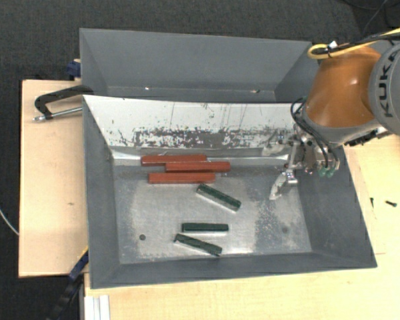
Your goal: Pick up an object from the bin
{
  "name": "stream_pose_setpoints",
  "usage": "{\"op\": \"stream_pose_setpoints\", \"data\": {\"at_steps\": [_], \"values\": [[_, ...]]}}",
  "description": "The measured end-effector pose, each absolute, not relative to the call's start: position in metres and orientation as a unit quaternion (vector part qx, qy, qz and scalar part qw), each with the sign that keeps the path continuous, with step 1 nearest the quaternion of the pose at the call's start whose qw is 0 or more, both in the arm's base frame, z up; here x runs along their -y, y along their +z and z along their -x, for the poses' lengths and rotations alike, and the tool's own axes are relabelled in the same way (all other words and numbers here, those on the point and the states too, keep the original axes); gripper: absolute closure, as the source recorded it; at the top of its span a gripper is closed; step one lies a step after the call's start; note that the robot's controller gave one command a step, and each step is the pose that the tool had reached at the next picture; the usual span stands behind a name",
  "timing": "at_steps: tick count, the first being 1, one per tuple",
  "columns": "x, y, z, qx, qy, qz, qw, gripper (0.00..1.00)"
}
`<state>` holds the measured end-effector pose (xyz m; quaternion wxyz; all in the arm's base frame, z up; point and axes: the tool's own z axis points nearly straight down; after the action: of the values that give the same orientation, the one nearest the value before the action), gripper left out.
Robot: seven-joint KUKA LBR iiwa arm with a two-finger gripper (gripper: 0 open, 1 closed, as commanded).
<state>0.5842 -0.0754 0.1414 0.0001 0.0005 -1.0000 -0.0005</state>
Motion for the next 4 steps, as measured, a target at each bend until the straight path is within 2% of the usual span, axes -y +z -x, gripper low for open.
{"op": "stream_pose_setpoints", "data": {"at_steps": [1,2,3,4], "values": [[0.075,0.141,-0.584,1.000,0.000,-0.001,0.000,0.00],[0.002,0.079,-0.571,0.994,0.000,-0.110,0.001,1.00],[0.001,0.076,-0.571,0.994,0.000,-0.110,-0.003,0.00],[0.001,0.076,-0.571,0.994,0.000,-0.110,-0.003,0.00]]}}
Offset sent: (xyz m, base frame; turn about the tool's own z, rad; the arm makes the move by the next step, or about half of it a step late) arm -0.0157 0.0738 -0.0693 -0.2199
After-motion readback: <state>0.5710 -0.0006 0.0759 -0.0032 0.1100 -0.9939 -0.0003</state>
